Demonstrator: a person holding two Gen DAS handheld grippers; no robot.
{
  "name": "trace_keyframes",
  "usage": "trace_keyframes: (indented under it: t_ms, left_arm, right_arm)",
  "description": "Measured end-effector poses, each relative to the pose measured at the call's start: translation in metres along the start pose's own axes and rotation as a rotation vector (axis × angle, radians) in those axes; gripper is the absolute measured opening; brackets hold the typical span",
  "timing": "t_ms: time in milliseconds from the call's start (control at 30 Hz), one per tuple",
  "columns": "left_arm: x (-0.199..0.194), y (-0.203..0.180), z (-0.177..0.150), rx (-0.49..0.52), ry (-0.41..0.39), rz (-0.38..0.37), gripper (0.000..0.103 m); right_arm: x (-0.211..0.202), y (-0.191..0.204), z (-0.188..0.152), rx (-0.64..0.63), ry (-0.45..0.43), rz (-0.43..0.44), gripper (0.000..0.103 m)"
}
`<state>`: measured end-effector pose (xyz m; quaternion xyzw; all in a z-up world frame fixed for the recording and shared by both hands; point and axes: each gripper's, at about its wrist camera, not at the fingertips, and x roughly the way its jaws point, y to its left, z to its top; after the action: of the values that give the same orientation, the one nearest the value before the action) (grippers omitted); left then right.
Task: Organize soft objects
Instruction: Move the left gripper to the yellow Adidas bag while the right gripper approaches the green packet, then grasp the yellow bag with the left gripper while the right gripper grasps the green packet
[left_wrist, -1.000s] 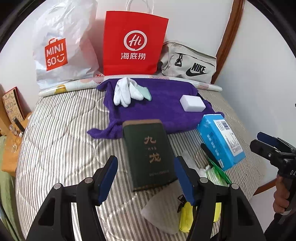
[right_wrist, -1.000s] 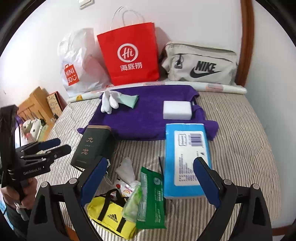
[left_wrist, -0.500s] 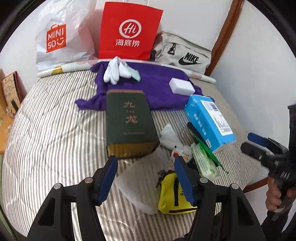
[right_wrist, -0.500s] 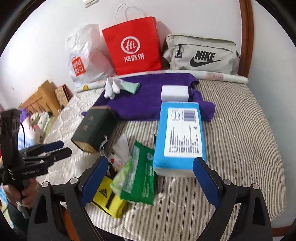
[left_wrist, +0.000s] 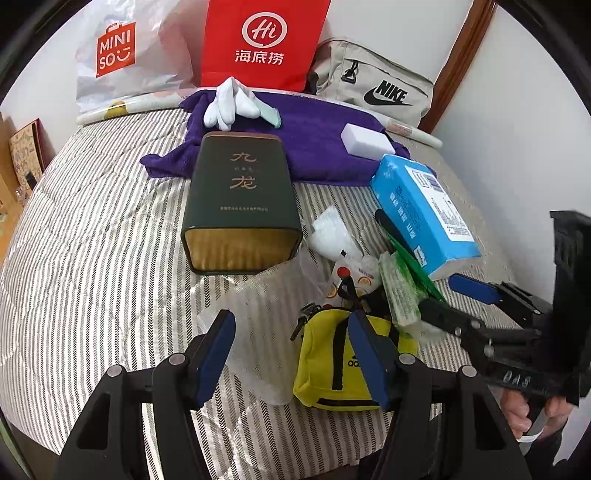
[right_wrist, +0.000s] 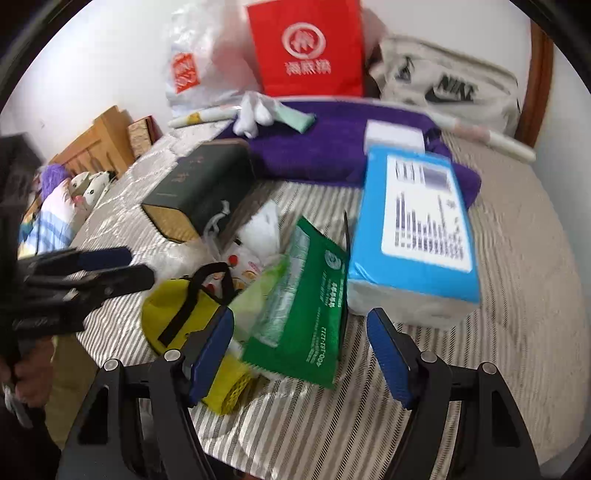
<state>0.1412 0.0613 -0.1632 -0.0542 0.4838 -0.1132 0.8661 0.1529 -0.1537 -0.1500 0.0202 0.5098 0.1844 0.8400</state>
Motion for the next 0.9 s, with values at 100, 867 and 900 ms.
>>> trace_keyframes:
  t_ms: [100, 867, 900]
  left_arm:
    - [0.002, -0.001, 0.0, -0.006, 0.007, 0.004, 0.061]
    - [0.037, -0.001, -0.031, -0.058, 0.01, -0.135, 0.035]
    - [0.037, -0.001, -0.031, -0.05, 0.002, -0.146, 0.029]
  right_arm:
    - [0.007, -0.012, -0.002, 0.067, 0.015, 0.072, 0.052]
    - [-0.046, -0.022, -0.051, -0.053, -0.001, 0.007, 0.012]
    - [-0.044, -0.025, -0.053, -0.047, 0.003, -0.016, 0.012]
